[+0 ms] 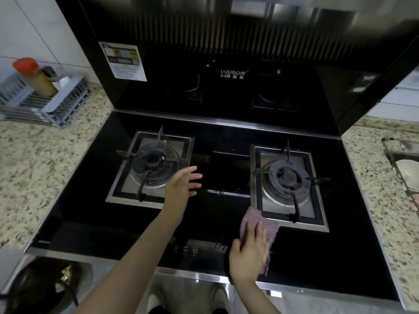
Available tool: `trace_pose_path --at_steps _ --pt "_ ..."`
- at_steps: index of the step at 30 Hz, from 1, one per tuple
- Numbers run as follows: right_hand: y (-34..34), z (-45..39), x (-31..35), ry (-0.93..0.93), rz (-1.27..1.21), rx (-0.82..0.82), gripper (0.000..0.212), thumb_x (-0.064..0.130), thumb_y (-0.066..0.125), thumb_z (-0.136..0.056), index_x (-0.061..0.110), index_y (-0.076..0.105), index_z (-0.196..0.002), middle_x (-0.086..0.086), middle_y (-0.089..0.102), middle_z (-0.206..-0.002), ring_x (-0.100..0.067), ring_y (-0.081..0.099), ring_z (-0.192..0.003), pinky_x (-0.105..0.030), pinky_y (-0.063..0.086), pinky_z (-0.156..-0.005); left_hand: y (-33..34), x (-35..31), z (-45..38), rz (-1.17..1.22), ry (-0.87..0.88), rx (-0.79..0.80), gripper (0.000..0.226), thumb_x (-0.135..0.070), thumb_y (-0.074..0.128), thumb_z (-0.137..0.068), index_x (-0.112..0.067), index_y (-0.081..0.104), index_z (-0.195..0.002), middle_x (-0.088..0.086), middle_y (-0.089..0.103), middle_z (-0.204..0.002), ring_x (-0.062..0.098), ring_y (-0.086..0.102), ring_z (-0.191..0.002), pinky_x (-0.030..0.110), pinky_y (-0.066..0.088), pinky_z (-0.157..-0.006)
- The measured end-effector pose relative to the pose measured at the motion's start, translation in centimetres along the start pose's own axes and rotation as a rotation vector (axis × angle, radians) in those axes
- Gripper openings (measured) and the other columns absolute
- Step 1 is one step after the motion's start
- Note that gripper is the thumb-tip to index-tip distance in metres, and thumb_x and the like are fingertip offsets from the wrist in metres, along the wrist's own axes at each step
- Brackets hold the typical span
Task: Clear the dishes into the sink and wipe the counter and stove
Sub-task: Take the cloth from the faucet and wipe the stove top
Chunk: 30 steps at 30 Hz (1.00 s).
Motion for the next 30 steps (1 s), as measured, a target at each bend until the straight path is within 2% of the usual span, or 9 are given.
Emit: trace_pose_path --at_steps 3,7,12,14,18,20,23,26,30 --pt "1.3 1.1 2.2 0.019 -0.049 0.000 0.062 0.021 0.042 -0.072 0.007 0.053 -0.132 -0.014 0.038 -0.148 -0.033 0.030 -0.140 -0.049 0.018 -0.116 -2.0 -0.9 -0.9 -0.026 0.031 0.045 0.025 -0.015 0.041 -0.096 -0.021 0.062 -0.108 -0.004 0.069 -0.084 0.012 0.063 -0.067 0.021 0.050 -0.058" --pt "3.4 2.4 5.7 0.025 -0.124 0.030 0.047 0.015 0.043 -0.088 0.013 0.050 -0.134 -0.008 0.035 -0.150 -0.026 0.026 -0.142 -0.040 0.011 -0.119 -5.0 -2.9 -1.7 -0.021 0.075 0.120 0.025 -0.014 0.039 -0.097 -0.018 0.060 -0.111 -0.001 0.067 -0.089 0.014 0.062 -0.072 0.025 0.048 -0.067" --pt "7.6 3.5 10.9 -0.154 -0.055 0.254 0.062 0.029 0.036 -0.078 0.024 0.044 -0.138 0.002 0.026 -0.154 -0.016 0.016 -0.146 -0.028 0.000 -0.118 -8.6 -5.3 -3.3 -0.027 0.129 0.151 0.024 -0.015 0.039 -0.098 -0.025 0.059 -0.107 -0.002 0.069 -0.090 0.013 0.063 -0.070 0.021 0.049 -0.063" --pt "8.5 3.6 11.9 -0.208 -0.035 0.297 0.059 0.026 0.041 -0.076 0.026 0.049 -0.135 0.005 0.031 -0.152 -0.015 0.021 -0.144 -0.028 0.008 -0.118 -9.1 -5.9 -3.7 -0.030 0.147 0.173 0.025 -0.015 0.038 -0.098 -0.028 0.058 -0.104 -0.003 0.069 -0.089 0.012 0.063 -0.070 0.019 0.048 -0.059" --pt "7.8 3.6 11.5 -0.268 -0.040 0.162 0.045 0.007 0.060 -0.076 0.021 0.065 -0.119 0.003 0.055 -0.135 -0.018 0.052 -0.125 -0.026 0.034 -0.107 -8.5 -6.2 -4.3 -0.035 0.130 0.226 0.025 -0.015 0.038 -0.099 -0.026 0.058 -0.107 -0.004 0.069 -0.087 0.012 0.062 -0.070 0.021 0.047 -0.061" --pt "7.4 3.6 10.7 -0.285 -0.054 0.112 0.037 0.010 0.059 -0.074 0.023 0.069 -0.107 0.004 0.065 -0.122 -0.017 0.062 -0.111 -0.013 0.032 -0.102 -7.5 -6.3 -4.1 -0.052 0.137 0.264 0.025 -0.015 0.037 -0.099 -0.025 0.058 -0.109 -0.005 0.069 -0.087 0.011 0.063 -0.071 0.021 0.048 -0.062" --pt "6.6 3.7 10.9 -0.317 -0.135 0.098 0.033 0.019 0.048 -0.075 0.031 0.067 -0.098 0.019 0.067 -0.110 -0.004 0.062 -0.103 0.000 0.029 -0.100 -5.8 -6.6 -4.0 -0.035 0.134 0.325 0.025 -0.015 0.037 -0.099 -0.022 0.057 -0.112 -0.002 0.069 -0.090 0.013 0.063 -0.073 0.022 0.048 -0.063" --pt "5.2 2.6 11.1 -0.193 -0.331 0.154 0.036 0.014 0.051 -0.078 0.046 0.063 -0.088 0.032 0.066 -0.092 0.008 0.060 -0.090 -0.002 0.041 -0.083 -4.1 -7.0 -4.2 -0.017 0.125 0.360 0.025 -0.020 0.036 -0.100 -0.021 0.057 -0.113 0.002 0.069 -0.093 0.015 0.062 -0.073 0.023 0.047 -0.063" --pt "5.0 -1.5 9.3 0.254 -0.860 0.223 0.033 -0.008 0.051 -0.087 0.018 0.070 -0.081 -0.001 0.071 -0.082 -0.015 0.063 -0.081 -0.010 0.048 -0.068 -2.0 -7.6 -5.2 -0.001 0.099 0.329 0.025 -0.025 0.037 -0.100 -0.021 0.058 -0.112 0.003 0.070 -0.095 0.017 0.064 -0.075 0.026 0.049 -0.066"
Point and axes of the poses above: each hand's wrist, its own z-axis away from the middle knuckle, its own y-axis out of the palm, x = y × z, the point moved 8 cm from there along -z, towards the middle knuckle
